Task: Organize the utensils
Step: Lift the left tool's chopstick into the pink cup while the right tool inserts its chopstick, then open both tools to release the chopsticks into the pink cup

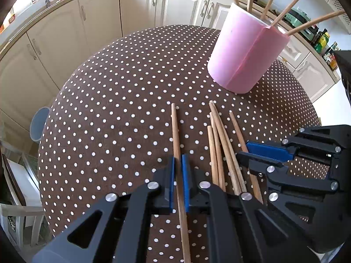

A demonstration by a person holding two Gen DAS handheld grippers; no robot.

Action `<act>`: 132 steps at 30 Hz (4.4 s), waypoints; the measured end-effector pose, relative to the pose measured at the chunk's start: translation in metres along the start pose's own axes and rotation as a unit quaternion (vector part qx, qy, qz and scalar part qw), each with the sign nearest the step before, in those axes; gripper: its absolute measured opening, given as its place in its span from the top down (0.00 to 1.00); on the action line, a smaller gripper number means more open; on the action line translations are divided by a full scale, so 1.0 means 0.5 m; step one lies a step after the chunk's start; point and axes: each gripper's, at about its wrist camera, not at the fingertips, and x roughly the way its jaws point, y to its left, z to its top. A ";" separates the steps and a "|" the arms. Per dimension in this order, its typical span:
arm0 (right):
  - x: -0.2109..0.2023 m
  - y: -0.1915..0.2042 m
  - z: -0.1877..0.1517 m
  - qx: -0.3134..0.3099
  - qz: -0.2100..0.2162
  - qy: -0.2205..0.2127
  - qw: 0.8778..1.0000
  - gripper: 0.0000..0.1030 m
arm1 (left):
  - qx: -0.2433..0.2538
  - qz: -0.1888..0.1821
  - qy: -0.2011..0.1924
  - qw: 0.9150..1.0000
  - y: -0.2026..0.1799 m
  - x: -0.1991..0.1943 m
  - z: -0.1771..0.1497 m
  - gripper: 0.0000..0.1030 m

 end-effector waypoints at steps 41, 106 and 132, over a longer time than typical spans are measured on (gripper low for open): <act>-0.465 -0.122 -0.094 0.062 0.051 -0.375 0.924 0.94 | 0.076 -0.033 -0.299 0.951 -0.170 -0.455 0.062 0.94; -0.360 -0.186 -0.074 0.122 -0.027 -0.405 0.906 0.93 | 0.032 -0.044 -0.306 0.950 -0.150 -0.262 0.131 0.64; -0.444 -0.079 -0.282 0.088 -0.070 -0.482 0.869 0.41 | 0.064 0.058 -0.450 0.889 -0.167 -0.447 -0.169 0.29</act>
